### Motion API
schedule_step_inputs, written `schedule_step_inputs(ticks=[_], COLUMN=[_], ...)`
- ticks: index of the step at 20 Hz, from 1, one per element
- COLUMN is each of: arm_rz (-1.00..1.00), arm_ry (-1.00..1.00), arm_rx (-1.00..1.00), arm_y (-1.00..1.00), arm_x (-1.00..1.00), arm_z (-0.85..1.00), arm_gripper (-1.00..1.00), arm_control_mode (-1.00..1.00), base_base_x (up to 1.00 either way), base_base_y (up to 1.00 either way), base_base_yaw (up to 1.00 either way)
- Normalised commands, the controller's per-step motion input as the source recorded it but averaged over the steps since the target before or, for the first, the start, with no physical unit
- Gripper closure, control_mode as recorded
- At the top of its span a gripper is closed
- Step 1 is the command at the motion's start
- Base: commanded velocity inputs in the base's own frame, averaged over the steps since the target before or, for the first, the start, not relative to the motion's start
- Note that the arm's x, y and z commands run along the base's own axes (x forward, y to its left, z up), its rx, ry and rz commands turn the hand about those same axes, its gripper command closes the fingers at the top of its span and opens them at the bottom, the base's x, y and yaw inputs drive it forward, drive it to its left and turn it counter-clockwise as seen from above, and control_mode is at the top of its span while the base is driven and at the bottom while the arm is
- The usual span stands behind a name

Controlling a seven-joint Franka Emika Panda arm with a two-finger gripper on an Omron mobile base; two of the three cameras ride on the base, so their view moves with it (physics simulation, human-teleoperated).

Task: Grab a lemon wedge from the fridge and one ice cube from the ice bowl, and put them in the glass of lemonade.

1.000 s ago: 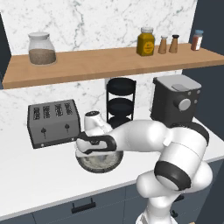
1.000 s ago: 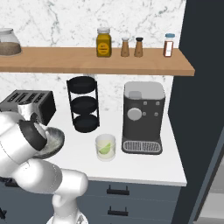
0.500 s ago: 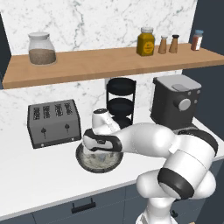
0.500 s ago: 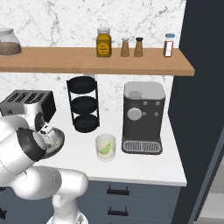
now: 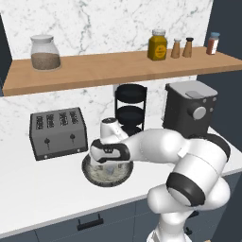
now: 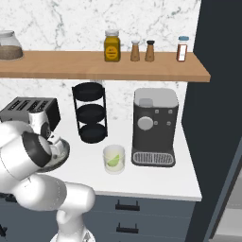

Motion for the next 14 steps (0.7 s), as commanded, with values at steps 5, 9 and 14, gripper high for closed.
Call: schedule_step_inputs(ticks=[5,9,14], arm_rz=[0.00,0.00,0.00], arm_ry=[-0.01,0.00,-0.04], arm_rx=[0.00,0.00,0.00], arm_y=[0.04,0.00,0.01], arm_x=[-0.09,-0.06,-0.08], arm_z=[0.00,0.00,0.00], arm_gripper=[-1.00,-1.00,-1.00], arm_control_mode=[-1.00,-1.00,-1.00], base_base_x=[0.00,0.00,0.00], base_base_y=[0.00,0.00,0.00], base_base_yaw=[0.00,0.00,0.00])
